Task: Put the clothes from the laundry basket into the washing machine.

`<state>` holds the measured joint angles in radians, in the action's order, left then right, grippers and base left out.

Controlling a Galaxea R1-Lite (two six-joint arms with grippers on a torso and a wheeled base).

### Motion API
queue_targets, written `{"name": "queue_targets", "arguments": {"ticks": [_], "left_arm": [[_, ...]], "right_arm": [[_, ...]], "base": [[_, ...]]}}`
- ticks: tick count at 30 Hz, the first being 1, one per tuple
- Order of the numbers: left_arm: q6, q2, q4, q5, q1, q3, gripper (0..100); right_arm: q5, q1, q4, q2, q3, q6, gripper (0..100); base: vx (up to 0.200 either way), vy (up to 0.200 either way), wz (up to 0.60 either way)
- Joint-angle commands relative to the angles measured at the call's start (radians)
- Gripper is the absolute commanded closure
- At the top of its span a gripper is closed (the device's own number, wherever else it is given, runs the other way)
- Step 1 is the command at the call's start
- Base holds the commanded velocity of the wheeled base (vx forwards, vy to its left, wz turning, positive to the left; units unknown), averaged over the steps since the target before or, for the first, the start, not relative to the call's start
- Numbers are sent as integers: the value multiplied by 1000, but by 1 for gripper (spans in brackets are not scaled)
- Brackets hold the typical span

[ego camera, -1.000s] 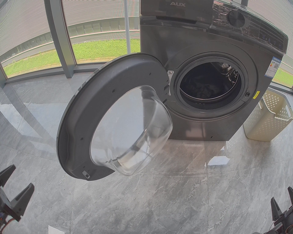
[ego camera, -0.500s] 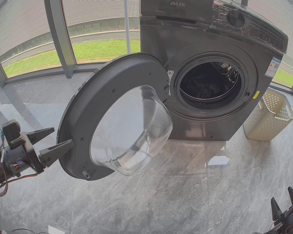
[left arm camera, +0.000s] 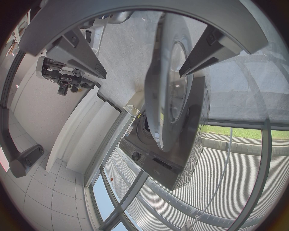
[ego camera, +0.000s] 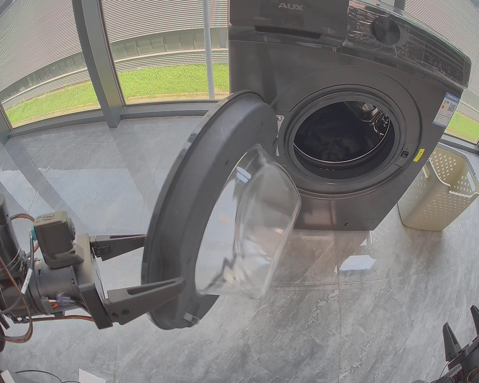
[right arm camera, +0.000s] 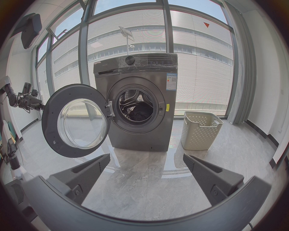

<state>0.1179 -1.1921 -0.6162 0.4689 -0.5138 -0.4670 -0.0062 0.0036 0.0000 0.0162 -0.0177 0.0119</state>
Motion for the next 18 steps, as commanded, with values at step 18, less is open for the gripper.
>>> {"name": "queue_targets", "arguments": {"ticks": [18], "left_arm": [[-26,-11,-13,-93,161,2,0]], "right_arm": [[2,-1,0,-16,18,-3,0]], "base": [[0,0,0]]}}
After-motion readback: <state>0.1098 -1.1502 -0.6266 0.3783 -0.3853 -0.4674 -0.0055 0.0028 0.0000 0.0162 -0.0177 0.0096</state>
